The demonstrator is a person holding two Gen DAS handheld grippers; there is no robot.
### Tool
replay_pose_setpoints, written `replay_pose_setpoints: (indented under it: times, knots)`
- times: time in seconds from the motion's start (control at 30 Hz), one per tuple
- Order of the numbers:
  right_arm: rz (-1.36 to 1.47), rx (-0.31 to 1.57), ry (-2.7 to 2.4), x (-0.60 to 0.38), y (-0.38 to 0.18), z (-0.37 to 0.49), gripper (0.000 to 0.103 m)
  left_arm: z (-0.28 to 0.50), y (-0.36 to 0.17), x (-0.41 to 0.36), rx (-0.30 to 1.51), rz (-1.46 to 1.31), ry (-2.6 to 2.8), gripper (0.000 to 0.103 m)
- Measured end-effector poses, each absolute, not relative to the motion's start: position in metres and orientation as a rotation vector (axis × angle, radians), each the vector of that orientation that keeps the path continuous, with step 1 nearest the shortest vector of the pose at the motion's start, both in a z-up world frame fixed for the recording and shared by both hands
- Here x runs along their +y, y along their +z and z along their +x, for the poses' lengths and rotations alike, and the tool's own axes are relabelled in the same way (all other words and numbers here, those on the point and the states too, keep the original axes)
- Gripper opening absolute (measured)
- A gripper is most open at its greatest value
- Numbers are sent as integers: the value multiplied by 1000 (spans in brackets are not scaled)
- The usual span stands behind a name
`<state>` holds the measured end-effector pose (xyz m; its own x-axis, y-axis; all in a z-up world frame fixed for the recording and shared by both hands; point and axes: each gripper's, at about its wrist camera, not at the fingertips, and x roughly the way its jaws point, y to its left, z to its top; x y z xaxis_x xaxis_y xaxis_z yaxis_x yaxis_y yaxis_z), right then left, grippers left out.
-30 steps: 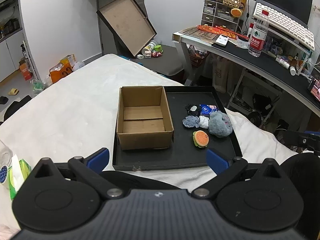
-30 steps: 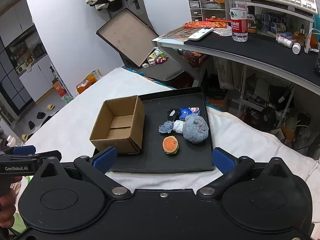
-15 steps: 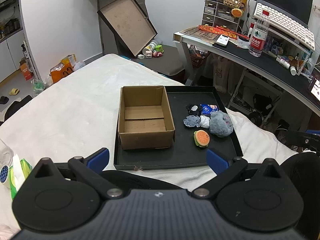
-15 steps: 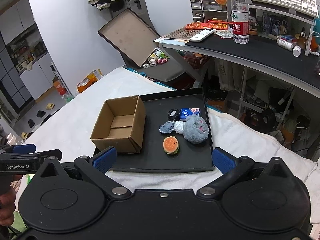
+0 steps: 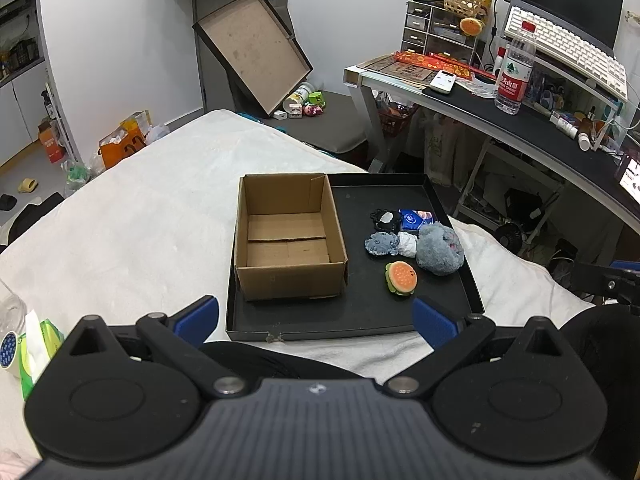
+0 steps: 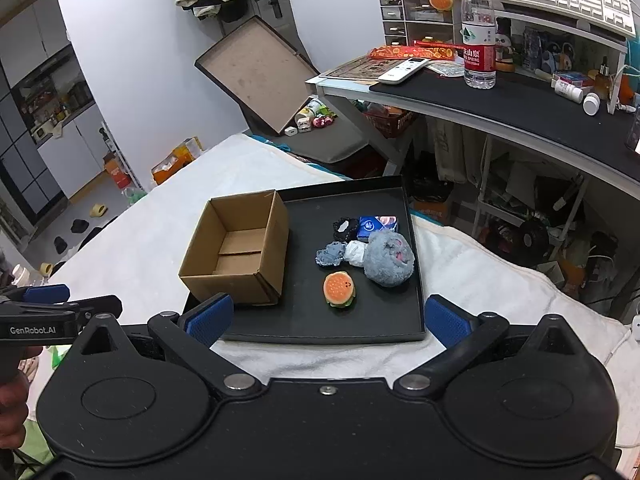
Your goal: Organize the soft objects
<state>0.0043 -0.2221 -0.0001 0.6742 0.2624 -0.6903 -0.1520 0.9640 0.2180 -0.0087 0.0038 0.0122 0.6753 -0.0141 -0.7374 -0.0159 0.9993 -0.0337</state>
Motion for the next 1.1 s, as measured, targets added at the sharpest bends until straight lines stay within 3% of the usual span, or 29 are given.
replay_pose_setpoints:
  times: [1.1]
  knots:
    - [144,822,220,-230,-7,19,103,4,9,2,834,-57,16,102]
